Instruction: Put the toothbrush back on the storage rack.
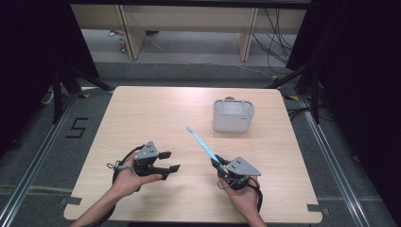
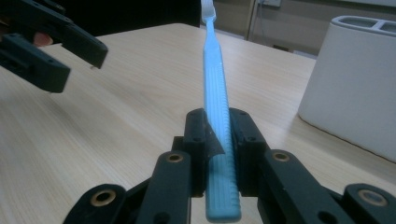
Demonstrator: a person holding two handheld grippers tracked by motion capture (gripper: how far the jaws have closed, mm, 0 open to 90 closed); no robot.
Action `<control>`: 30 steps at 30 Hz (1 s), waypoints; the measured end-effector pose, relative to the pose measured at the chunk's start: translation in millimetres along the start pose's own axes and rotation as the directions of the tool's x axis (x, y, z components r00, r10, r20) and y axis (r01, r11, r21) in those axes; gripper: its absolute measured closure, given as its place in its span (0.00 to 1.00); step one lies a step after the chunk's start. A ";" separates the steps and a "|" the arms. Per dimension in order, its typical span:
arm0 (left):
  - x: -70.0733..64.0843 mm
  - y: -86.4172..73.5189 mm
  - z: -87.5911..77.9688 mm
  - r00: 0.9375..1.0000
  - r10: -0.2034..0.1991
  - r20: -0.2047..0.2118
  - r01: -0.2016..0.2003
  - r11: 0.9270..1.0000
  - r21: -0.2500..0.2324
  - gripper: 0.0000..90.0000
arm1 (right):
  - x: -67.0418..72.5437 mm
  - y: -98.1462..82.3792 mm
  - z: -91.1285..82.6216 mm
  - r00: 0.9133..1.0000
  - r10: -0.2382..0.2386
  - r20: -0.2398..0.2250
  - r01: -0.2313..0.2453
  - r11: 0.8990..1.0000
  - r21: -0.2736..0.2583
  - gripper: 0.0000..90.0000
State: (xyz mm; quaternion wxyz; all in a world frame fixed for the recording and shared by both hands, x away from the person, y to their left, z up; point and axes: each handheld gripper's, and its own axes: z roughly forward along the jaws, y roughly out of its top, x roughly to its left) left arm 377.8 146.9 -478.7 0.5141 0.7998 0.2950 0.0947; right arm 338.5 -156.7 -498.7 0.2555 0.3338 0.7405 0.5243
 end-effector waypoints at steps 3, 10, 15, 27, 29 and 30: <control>2.2 7.1 8.6 0.999 -0.030 0.013 0.030 0.999 -0.020 0.39 | 4.8 1.8 1.4 1.000 -0.019 -0.005 0.019 1.000 -0.002 0.88; 1.6 22.5 23.2 0.999 -0.016 0.028 0.018 0.998 -0.052 0.39 | 9.4 2.7 6.2 0.998 -0.065 -0.018 0.064 0.998 -0.020 0.88; 4.7 28.4 30.9 0.998 -0.043 0.043 0.046 0.997 -0.067 0.39 | 9.7 4.4 6.9 0.996 -0.084 -0.003 0.084 0.996 -0.038 0.88; 8.0 35.4 34.9 0.998 -0.059 0.036 0.062 0.995 -0.084 0.39 | 10.0 8.8 5.6 0.997 -0.081 -0.003 0.081 0.996 -0.041 0.88; 8.7 36.8 35.4 0.997 -0.066 0.037 0.069 0.994 -0.089 0.38 | 10.8 9.4 5.6 0.997 -0.077 -0.011 0.077 0.996 -0.034 0.88; 9.0 37.2 35.6 0.997 -0.064 0.038 0.068 0.994 -0.089 0.38 | 10.8 9.4 5.6 0.997 -0.077 -0.011 0.077 0.996 -0.034 0.88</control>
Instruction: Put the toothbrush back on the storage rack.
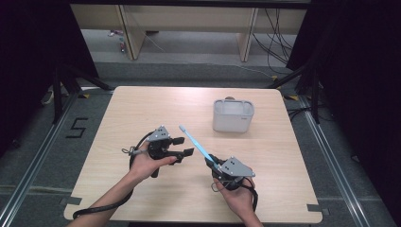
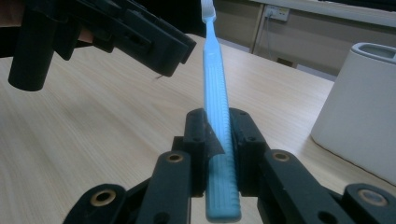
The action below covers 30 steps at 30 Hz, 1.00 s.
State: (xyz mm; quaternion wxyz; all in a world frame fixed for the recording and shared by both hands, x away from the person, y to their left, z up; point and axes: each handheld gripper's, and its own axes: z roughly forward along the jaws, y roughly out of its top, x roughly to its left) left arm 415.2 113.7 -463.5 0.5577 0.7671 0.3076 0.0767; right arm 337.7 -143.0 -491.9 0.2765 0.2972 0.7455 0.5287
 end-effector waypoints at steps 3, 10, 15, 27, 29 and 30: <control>-0.1 1.6 1.4 1.000 -0.011 0.010 0.011 1.000 -0.007 0.38 | 0.4 0.4 0.3 1.000 0.003 -0.001 -0.003 1.000 -0.001 0.88; -1.3 4.2 5.9 0.999 -0.018 0.027 0.019 1.000 -0.016 0.38 | 1.2 0.9 1.7 1.000 -0.003 -0.008 0.003 1.000 -0.005 0.88; -2.2 5.7 9.4 0.999 -0.027 0.045 0.028 0.999 -0.027 0.38 | 1.4 1.2 2.9 1.000 -0.024 -0.001 0.024 1.000 -0.017 0.88; -2.6 9.3 14.1 0.997 -0.058 0.059 0.060 0.998 -0.035 0.40 | 1.2 2.2 4.4 1.000 -0.017 0.004 0.017 1.000 -0.022 0.88; -2.7 9.7 14.3 0.996 -0.061 0.061 0.064 0.997 -0.035 0.41 | 2.0 2.1 4.2 1.000 -0.004 0.000 0.004 1.000 -0.017 0.88; -2.9 10.0 14.5 0.996 -0.064 0.061 0.067 0.997 -0.038 0.41 | 1.4 2.3 4.3 1.000 -0.011 0.001 0.011 1.000 -0.019 0.88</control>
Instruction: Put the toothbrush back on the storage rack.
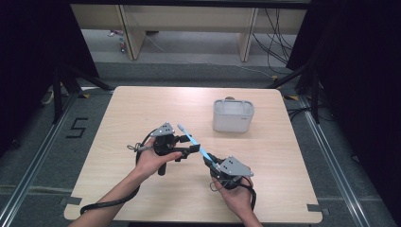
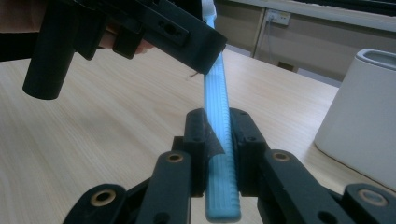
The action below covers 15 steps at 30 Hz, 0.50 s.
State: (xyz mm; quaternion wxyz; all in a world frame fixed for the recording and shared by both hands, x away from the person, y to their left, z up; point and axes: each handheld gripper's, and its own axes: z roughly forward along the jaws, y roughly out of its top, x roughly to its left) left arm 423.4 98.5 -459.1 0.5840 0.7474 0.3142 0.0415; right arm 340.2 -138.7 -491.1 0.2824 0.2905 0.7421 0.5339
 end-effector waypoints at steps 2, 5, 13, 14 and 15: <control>0.1 0.5 0.0 1.000 -0.005 0.003 0.005 1.000 -0.004 0.42 | 0.0 0.1 0.2 1.000 0.001 0.003 -0.001 1.000 -0.006 0.88; 0.0 1.0 0.3 1.000 -0.013 0.008 0.013 1.000 -0.007 0.42 | -0.2 0.7 0.2 1.000 0.001 0.002 -0.001 1.000 -0.007 0.88; -0.3 2.6 -0.7 0.999 -0.033 0.018 0.033 0.999 -0.013 0.42 | -0.5 1.1 0.1 1.000 -0.010 0.008 0.010 1.000 -0.011 0.88; -0.3 2.8 -0.7 0.999 -0.033 0.019 0.033 0.999 -0.013 0.42 | -0.6 0.9 -0.1 1.000 -0.011 0.014 0.011 1.000 -0.011 0.88; -0.3 2.9 -0.7 0.999 -0.034 0.021 0.034 0.999 -0.015 0.42 | -0.4 0.9 0.0 1.000 -0.008 0.008 0.008 1.000 -0.013 0.88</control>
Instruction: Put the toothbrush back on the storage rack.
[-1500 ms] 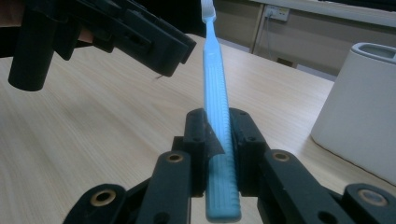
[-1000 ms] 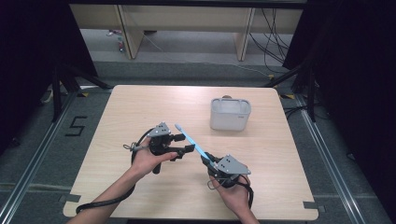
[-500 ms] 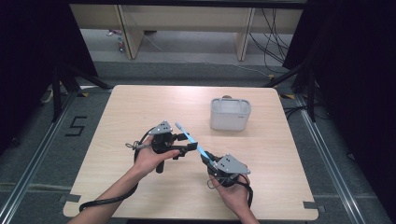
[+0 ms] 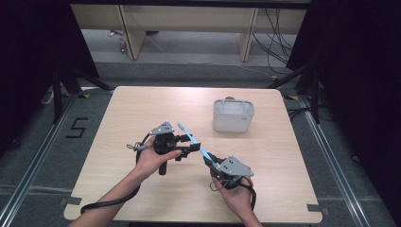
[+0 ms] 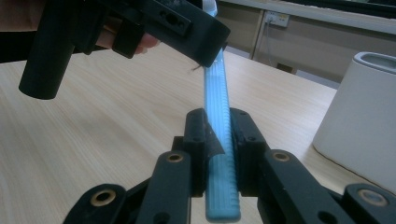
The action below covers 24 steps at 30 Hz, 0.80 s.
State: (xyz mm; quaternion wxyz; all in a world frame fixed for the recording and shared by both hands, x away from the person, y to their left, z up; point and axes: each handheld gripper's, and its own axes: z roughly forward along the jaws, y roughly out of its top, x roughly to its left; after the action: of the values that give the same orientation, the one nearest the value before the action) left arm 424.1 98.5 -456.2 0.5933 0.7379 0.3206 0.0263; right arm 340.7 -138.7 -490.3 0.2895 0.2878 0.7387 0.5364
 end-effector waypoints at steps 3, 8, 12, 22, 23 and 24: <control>0.1 1.0 -0.3 1.000 -0.003 0.000 0.003 1.000 0.001 0.43 | 0.8 -0.1 0.1 1.000 0.011 -0.002 -0.011 1.000 0.001 0.88; -0.3 1.8 -0.5 1.000 -0.015 0.012 0.015 1.000 0.002 0.46 | 1.0 -1.2 0.5 1.000 0.006 -0.001 -0.006 1.000 0.006 0.88; -0.3 1.1 0.4 1.000 -0.024 0.018 0.024 1.000 0.002 0.50 | 1.9 -1.1 1.0 1.000 0.010 -0.004 -0.010 1.000 0.004 0.88; -1.2 1.6 2.1 0.996 -0.080 0.050 0.082 0.996 -0.029 0.66 | 3.2 -2.1 2.4 1.000 0.010 -0.005 -0.010 1.000 0.016 0.87; -1.6 1.7 2.2 0.995 -0.086 0.056 0.088 0.996 -0.034 0.69 | 3.2 -2.3 2.7 1.000 0.006 -0.007 -0.006 1.000 0.018 0.87; -2.4 2.1 2.2 0.994 -0.090 0.066 0.093 0.995 -0.040 0.71 | 3.8 -2.5 2.6 1.000 0.014 -0.006 -0.014 1.000 0.023 0.87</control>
State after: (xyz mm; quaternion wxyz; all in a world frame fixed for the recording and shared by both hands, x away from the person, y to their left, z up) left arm 424.0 95.3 -454.2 0.6198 0.7099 0.3340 -0.0178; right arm 339.7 -134.9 -493.8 0.2803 0.2947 0.7437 0.5305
